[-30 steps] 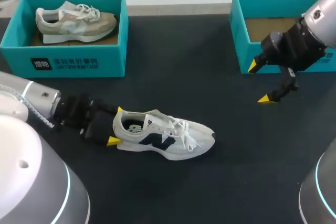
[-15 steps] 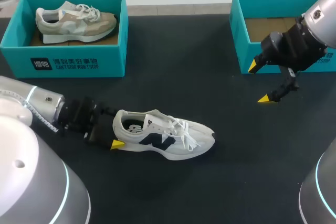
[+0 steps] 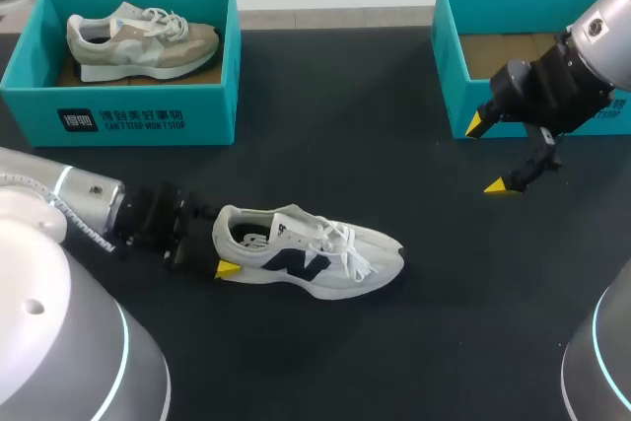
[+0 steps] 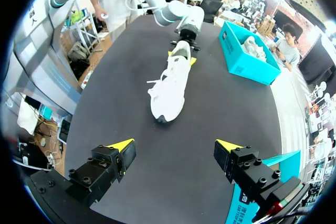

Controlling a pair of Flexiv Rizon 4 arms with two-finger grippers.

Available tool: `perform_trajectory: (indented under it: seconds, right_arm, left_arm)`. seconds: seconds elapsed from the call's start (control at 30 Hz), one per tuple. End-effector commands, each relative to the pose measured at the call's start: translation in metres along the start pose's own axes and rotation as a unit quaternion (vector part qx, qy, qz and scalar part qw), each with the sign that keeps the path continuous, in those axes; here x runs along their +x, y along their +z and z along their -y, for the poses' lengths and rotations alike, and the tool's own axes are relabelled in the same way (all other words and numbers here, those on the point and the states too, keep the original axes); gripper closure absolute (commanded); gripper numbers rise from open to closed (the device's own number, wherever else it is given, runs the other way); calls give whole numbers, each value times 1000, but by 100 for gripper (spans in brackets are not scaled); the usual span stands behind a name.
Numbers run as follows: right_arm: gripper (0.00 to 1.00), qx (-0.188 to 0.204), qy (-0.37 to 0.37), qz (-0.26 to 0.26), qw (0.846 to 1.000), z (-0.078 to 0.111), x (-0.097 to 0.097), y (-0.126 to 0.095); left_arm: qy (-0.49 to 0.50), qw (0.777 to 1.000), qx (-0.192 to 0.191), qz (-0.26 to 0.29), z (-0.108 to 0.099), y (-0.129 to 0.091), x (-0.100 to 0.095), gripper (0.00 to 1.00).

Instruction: Take the shoe out of the shoebox, open the shoe tongue, remove and reinsert the insole, then place the shoe into the shoebox

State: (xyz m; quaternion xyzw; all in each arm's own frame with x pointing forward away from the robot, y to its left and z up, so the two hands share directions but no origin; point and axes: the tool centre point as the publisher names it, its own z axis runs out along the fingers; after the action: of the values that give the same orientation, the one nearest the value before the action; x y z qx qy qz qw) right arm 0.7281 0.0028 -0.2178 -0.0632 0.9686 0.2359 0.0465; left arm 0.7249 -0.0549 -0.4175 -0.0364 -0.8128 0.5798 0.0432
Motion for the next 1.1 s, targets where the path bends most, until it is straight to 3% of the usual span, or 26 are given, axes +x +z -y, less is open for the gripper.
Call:
perform_trajectory:
  seconds: [0.03, 0.33, 1.1]
  right_arm:
    - [0, 1, 0, 0, 1000, 0, 0, 1]
    - [0, 1, 0, 0, 1000, 0, 0, 1]
    - [0, 1, 0, 0, 1000, 0, 0, 1]
  left_arm:
    - [-3, 999, 4, 38, 0, 0, 6, 100]
    - [-13, 995, 10, 97, 2, -9, 6, 100]
    - [-21, 996, 5, 90, -1, -10, 3, 100]
